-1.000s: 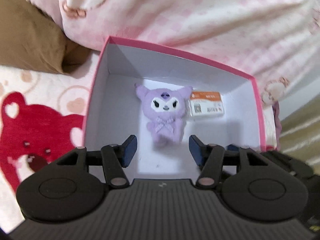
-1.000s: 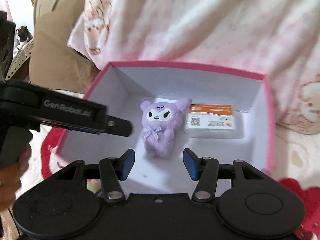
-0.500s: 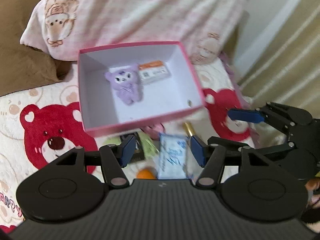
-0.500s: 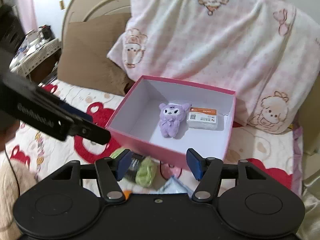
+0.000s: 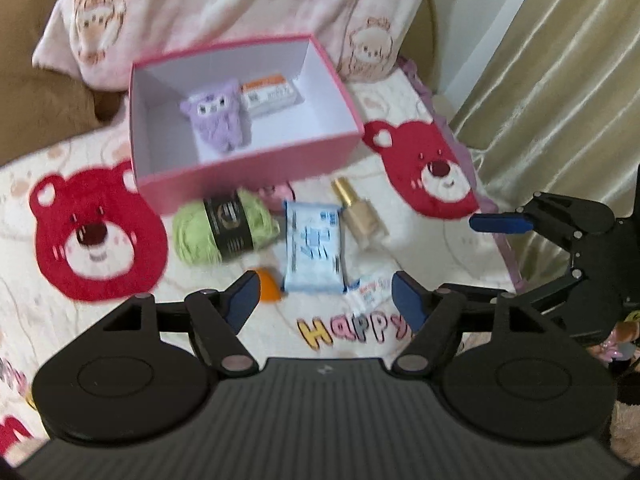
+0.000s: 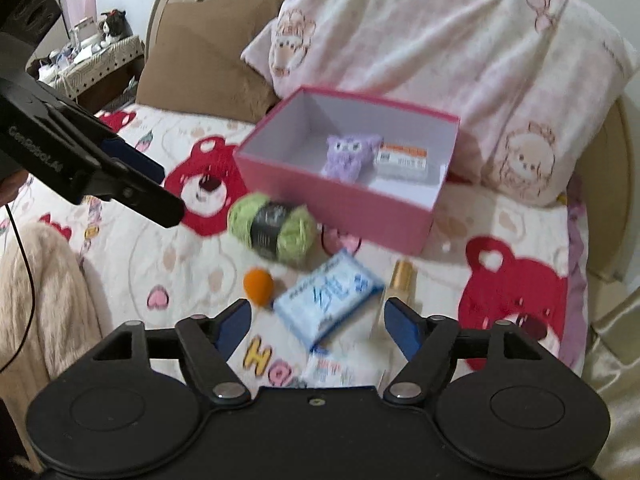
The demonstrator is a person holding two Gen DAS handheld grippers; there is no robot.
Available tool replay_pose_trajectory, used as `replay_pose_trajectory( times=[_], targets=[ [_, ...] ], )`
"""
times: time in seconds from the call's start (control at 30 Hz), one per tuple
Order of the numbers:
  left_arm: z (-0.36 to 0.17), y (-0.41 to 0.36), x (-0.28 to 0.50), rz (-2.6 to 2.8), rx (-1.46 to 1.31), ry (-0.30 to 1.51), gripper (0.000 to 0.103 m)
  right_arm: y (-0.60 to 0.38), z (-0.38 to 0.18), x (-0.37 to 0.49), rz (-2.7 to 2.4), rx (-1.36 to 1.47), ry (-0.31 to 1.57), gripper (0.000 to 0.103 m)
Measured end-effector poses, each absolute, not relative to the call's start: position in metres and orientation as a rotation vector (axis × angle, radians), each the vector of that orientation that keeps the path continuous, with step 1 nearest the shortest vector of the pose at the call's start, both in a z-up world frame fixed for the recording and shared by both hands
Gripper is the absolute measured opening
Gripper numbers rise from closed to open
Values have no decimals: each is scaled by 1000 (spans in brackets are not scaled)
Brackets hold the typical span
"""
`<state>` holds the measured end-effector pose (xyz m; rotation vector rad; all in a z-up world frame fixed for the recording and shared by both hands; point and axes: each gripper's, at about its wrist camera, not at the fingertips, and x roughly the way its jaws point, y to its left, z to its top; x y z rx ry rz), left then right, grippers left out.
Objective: Organize objects
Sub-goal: 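Withdraw the left gripper and move it to the small wet-wipe pack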
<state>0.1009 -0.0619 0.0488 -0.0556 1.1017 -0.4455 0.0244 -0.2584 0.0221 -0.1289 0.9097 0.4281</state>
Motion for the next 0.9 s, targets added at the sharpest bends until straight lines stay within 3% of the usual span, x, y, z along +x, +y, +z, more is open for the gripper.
replay_pose_trajectory(
  times=[0.17,0.63,0.9],
  targets=[
    [15,-71,83,-450,-96,1115,77,-264,-13,9,469,-116,957,91],
    [-73,-99,78,-425,-180,1035,78,-273,-81,20,412,-51,1056,92],
    [-104,-122,94,-437,-202,1091,78,-282,-115,39,340,34,1114,92]
  ],
)
